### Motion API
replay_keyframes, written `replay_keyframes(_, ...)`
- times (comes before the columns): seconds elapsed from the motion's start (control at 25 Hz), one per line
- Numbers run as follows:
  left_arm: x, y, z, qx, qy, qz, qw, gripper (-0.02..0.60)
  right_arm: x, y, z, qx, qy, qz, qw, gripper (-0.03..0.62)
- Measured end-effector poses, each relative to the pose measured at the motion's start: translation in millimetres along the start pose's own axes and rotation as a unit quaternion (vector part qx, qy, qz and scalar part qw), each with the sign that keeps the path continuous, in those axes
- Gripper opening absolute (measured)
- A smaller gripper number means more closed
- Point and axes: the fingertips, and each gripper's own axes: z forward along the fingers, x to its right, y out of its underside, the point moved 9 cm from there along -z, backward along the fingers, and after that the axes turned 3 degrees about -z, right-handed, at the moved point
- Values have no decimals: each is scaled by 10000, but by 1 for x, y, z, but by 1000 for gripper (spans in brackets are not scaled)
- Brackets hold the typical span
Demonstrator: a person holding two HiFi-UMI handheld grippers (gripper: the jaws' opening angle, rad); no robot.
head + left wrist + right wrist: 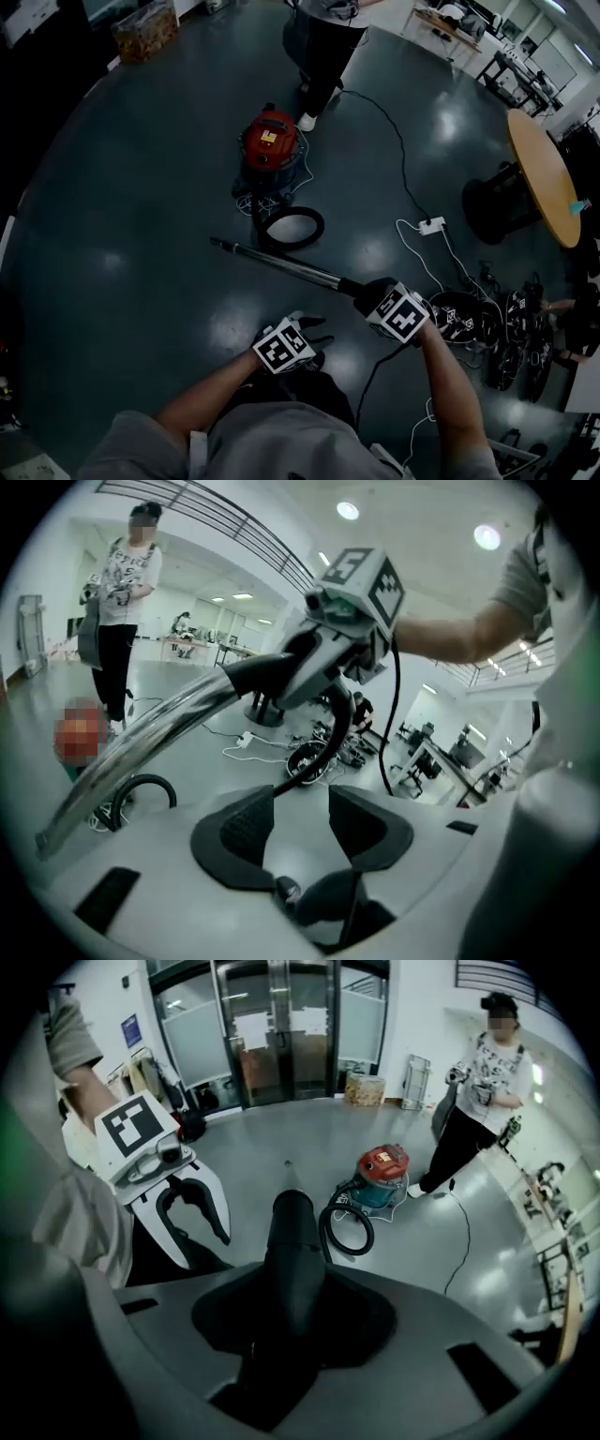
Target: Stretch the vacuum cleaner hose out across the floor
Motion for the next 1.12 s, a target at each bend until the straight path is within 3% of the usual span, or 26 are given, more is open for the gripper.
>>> replay_keyframes(0.2, -5, 0, -14, 775, 19, -1012, 9918, 190, -40, 19, -7, 414, 253, 977, 9940, 123)
replay_keyframes(0.36, 5, 6, -14, 977, 218, -1991, 9749, 214, -78, 46, -16, 606, 442, 1456, 9865, 123)
replay_keyframes(0.4, 10, 8, -13, 987, 266, -2140, 9715, 261, -88, 52, -19, 666, 471, 1589, 9839, 123)
replay_keyframes(0.48, 22, 11, -10, 952, 450, -2260, 9684, 270, -110, 65, -23, 800, 546, 1896, 9771, 124)
replay_keyframes(0.6, 42, 16, -7, 830, 696, -2067, 9724, 270, -145, 79, -27, 972, 658, 2407, 9635, 124)
replay_keyframes(0.72, 61, 26, -11, 496, 988, -1650, 9801, 270, -182, 85, -30, 1211, 757, 3089, 9403, 124)
replay_keyframes(0.92, 71, 67, -30, -369, 1547, -976, 9824, 270, -229, 84, -28, 1666, 1025, 4297, 8815, 123)
replay_keyframes(1.12, 87, 124, -58, -1379, 1974, 50, 9706, 270, -265, 84, -20, 1793, 1424, 5128, 8274, 123)
